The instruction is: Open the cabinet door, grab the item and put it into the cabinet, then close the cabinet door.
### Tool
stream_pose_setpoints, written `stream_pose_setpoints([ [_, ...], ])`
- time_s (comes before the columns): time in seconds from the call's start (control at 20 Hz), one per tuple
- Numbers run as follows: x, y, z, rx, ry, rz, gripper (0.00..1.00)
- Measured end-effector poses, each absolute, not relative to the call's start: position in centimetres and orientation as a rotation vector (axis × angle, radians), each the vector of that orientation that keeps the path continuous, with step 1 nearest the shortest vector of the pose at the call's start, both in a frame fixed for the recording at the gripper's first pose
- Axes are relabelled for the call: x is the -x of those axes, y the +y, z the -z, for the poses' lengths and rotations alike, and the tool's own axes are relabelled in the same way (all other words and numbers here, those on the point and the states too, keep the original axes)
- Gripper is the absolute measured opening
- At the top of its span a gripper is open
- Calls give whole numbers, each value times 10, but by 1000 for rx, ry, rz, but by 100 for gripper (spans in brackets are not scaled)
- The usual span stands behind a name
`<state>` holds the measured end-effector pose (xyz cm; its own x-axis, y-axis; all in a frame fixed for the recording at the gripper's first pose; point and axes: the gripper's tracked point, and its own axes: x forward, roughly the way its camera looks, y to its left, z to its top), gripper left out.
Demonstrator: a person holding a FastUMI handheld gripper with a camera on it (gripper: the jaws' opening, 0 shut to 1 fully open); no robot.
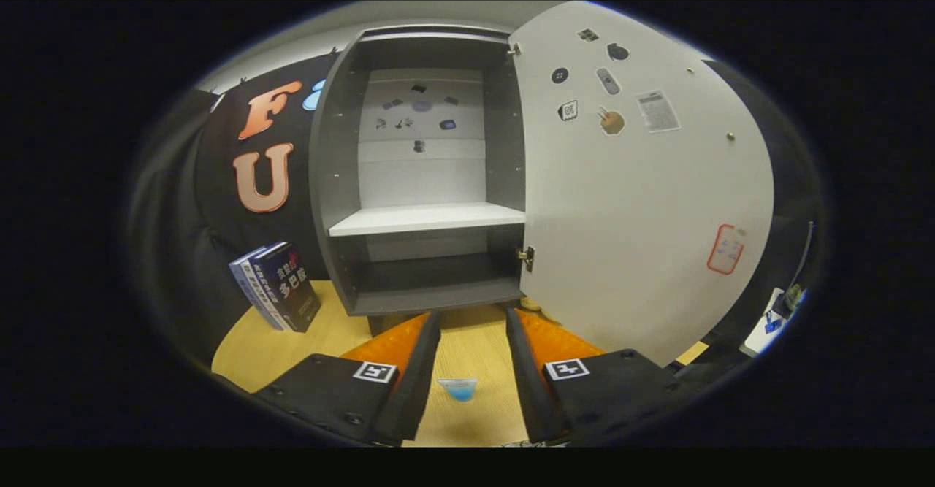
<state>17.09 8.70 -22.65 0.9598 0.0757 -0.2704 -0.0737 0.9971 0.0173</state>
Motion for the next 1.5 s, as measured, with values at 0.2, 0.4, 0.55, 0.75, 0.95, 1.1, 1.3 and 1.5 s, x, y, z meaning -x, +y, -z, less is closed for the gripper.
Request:
stream_pose_setpoints([
  [0.2,-179,103,277,28,361,-116,78],
  [0.4,-180,109,329,64,445,-126,79],
  [0.55,-181,108,361,77,502,-127,79],
  [0.75,-184,109,388,82,547,-130,79],
  [0.95,-192,109,394,101,547,-130,76],
  [1.1,-193,106,395,97,547,-119,67],
  [1.3,-193,104,392,119,524,-111,65],
  [1.5,-191,105,398,139,531,-112,80],
])
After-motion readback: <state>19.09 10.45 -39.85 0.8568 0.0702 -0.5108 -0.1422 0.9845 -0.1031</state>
